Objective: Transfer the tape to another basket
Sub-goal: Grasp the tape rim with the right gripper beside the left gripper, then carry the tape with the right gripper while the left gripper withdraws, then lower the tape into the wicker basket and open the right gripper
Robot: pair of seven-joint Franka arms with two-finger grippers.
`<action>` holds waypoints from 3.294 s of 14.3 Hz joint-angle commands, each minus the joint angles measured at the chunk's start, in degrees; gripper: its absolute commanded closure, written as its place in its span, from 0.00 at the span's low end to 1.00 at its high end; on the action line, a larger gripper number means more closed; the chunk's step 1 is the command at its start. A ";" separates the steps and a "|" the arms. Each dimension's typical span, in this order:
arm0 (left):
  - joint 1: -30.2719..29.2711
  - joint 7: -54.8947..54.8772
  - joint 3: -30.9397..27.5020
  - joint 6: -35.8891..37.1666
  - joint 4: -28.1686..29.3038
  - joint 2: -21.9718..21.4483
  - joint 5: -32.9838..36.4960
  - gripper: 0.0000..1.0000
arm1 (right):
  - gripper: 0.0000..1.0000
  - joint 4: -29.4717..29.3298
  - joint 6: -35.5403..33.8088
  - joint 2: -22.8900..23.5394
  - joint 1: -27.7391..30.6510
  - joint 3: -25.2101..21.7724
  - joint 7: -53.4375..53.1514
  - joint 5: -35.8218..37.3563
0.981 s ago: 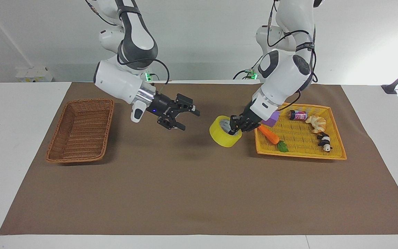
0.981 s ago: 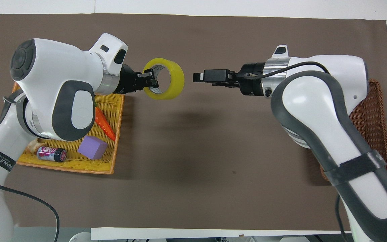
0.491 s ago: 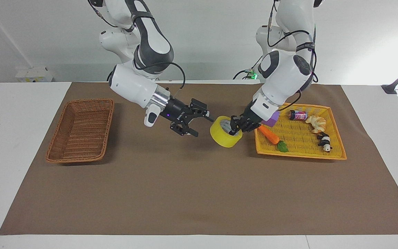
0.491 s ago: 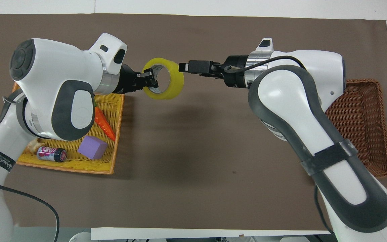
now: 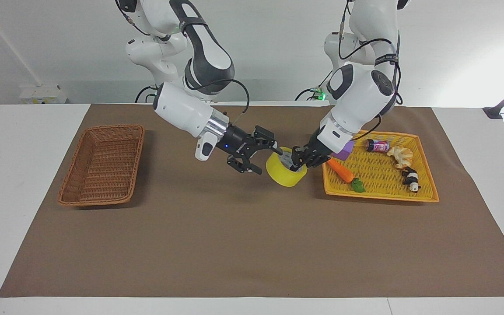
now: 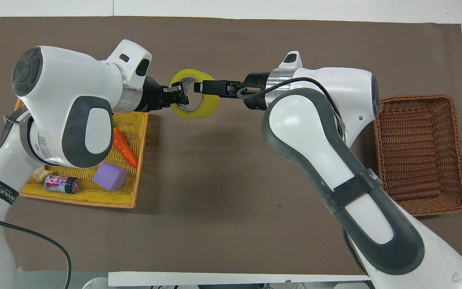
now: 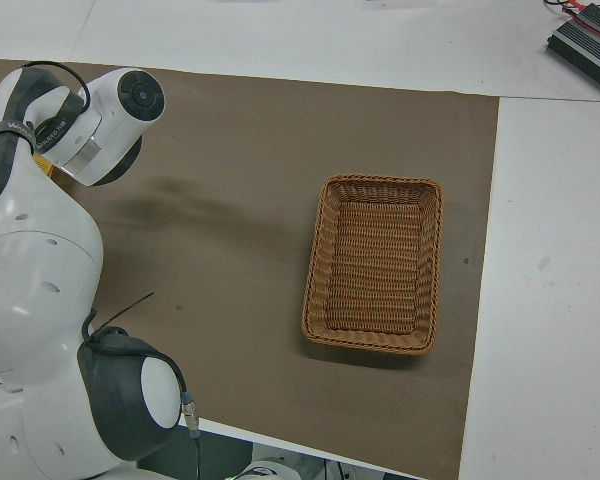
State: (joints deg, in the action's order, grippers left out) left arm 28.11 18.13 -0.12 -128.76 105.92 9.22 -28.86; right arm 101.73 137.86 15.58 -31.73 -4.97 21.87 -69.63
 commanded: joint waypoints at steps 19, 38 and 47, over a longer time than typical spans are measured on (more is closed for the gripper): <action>0.80 0.42 -0.41 -0.97 0.51 -0.17 -0.32 0.99 | 1.00 -0.40 -0.13 0.77 -0.44 0.22 1.33 -5.51; -23.79 -16.52 -1.38 32.59 -13.02 -7.20 22.79 0.01 | 1.00 4.97 -39.11 -4.77 32.04 -0.22 13.27 7.20; -25.83 -21.21 -1.29 34.19 -11.88 -9.58 26.14 0.01 | 1.00 5.75 -54.28 -5.12 60.98 -0.30 22.43 32.36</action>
State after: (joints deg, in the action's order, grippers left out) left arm 2.47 -2.45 -1.62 -95.27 93.34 0.49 -3.96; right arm 105.59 82.14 11.64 26.92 -6.34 43.61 -38.83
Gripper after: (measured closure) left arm 0.004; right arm 0.476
